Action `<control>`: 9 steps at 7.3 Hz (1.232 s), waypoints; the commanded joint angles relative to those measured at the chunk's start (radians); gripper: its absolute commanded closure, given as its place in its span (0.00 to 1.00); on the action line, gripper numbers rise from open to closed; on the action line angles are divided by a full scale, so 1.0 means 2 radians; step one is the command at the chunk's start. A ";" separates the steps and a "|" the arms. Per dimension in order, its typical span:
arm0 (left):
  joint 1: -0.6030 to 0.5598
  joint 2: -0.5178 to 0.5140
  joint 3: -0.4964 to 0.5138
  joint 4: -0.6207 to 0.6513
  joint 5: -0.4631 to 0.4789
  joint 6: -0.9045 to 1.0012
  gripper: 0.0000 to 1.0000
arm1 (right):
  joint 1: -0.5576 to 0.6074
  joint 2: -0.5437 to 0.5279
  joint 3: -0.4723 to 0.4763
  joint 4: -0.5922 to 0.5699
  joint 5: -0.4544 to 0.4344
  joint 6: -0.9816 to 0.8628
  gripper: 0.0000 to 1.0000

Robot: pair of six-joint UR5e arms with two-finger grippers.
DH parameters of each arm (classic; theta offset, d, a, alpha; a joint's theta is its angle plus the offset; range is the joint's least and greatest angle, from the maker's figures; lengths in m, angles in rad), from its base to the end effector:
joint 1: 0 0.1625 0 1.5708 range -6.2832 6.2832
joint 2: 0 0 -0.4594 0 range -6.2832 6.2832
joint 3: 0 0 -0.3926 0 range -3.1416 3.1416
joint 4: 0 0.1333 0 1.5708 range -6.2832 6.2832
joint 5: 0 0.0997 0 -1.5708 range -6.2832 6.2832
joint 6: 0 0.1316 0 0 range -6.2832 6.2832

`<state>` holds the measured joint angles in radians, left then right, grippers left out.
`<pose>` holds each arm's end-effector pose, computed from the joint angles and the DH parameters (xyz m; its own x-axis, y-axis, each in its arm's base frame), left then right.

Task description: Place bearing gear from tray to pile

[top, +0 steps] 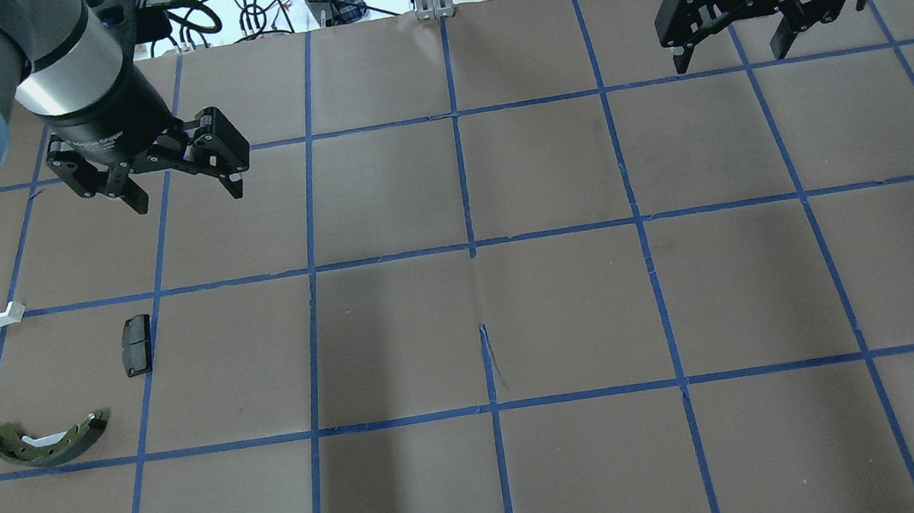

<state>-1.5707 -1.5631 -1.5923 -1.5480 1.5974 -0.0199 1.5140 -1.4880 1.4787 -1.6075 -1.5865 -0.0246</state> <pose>-0.1298 -0.4899 0.4858 -0.9994 -0.0202 -0.0264 -0.0200 0.9998 -0.0095 0.1006 -0.5428 0.4971 -0.9993 0.0329 0.0168 0.0321 0.9984 -0.0456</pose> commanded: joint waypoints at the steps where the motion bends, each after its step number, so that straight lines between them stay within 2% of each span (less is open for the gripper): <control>1: 0.000 0.000 0.000 -0.001 0.001 0.000 0.00 | 0.000 0.000 0.000 0.000 -0.003 0.000 0.00; 6: 0.000 0.000 -0.001 -0.001 0.001 0.000 0.00 | -0.005 0.000 -0.009 0.007 -0.007 -0.014 0.00; 7: 0.000 0.000 -0.001 -0.001 0.001 0.000 0.00 | -0.016 -0.001 -0.013 -0.010 -0.018 -0.080 0.00; 8: 0.000 0.000 -0.001 -0.001 0.001 0.000 0.00 | -0.054 -0.003 -0.022 -0.009 -0.035 -0.139 0.00; 9: 0.000 0.000 -0.001 -0.001 0.001 0.000 0.00 | -0.115 -0.003 -0.024 -0.006 -0.030 -0.225 0.01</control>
<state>-1.5708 -1.5631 -1.5938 -1.5493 1.5984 -0.0200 1.4038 -1.4926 1.4407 -1.6203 -1.6392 -0.2900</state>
